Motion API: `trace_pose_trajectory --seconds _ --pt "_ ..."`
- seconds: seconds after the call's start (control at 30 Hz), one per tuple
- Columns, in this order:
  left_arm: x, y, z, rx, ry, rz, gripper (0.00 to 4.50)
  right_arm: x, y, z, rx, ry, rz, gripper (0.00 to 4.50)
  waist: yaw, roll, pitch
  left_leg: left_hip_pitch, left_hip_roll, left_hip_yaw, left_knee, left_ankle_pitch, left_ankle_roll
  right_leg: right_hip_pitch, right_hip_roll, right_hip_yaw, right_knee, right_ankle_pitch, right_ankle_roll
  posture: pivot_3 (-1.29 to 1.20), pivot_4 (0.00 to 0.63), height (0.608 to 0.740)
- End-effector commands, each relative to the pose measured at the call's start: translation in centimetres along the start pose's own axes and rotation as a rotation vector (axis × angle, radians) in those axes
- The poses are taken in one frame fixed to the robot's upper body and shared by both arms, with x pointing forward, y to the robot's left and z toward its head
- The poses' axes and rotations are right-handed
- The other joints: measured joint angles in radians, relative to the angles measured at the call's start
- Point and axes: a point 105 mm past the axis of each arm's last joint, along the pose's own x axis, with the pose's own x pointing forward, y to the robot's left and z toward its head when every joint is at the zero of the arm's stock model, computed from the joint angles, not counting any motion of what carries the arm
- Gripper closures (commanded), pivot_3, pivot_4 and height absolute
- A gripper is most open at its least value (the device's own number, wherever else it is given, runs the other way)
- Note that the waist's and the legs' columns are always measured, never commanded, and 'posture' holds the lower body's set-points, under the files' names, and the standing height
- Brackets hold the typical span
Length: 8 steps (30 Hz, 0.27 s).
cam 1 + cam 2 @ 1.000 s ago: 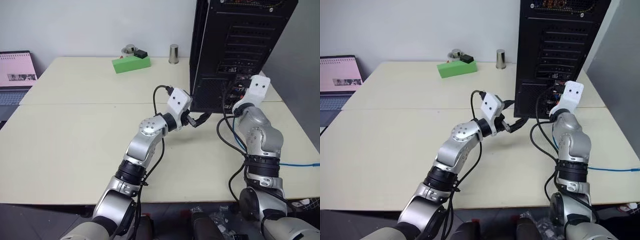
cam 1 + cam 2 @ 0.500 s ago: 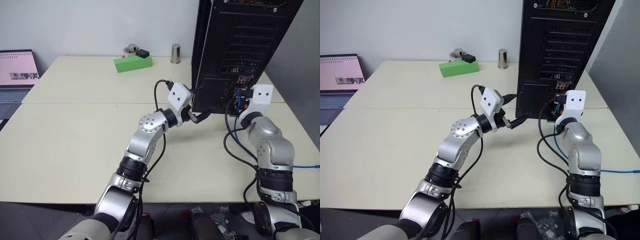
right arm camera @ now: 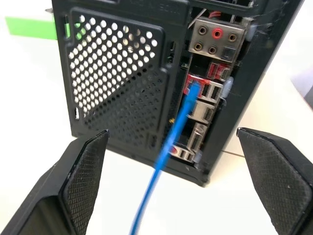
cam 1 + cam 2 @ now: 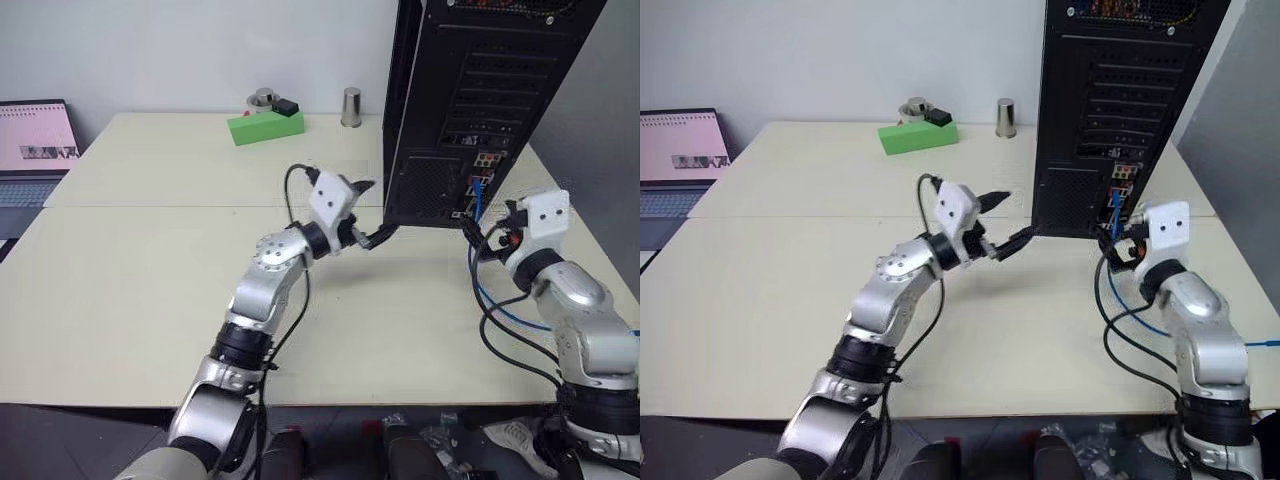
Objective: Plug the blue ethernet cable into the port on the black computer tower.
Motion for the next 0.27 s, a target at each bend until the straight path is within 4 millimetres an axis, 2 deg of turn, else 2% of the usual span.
trace_pose_trajectory --seconds 0.03,0.13,0.27 --pt "-4.1 1.6 0.8 0.032 0.023 0.008 0.02 -1.8 -0.6 2.8 -0.025 -0.118 0.114 0.06 -0.001 0.000 0.001 0.000 0.000 0.000 0.000 0.000 0.000 0.000 0.000 0.000 0.000 0.000 0.000 0.00 0.150 0.740" --pt "-7.3 3.0 1.4 0.032 0.059 0.033 0.02 -2.5 -1.6 3.4 -0.037 -0.111 0.181 0.06 0.001 0.000 0.001 0.000 0.000 0.000 0.000 0.000 0.000 0.000 0.000 0.000 0.000 0.000 0.000 0.00 0.150 0.740" --pt "-9.4 4.1 2.0 0.062 0.093 0.061 0.02 -2.6 -2.3 3.9 -0.051 -0.114 0.227 0.06 0.007 0.000 0.001 0.000 0.000 -0.001 0.000 0.000 0.000 0.002 0.000 -0.001 -0.001 0.000 0.000 0.00 0.150 0.740"
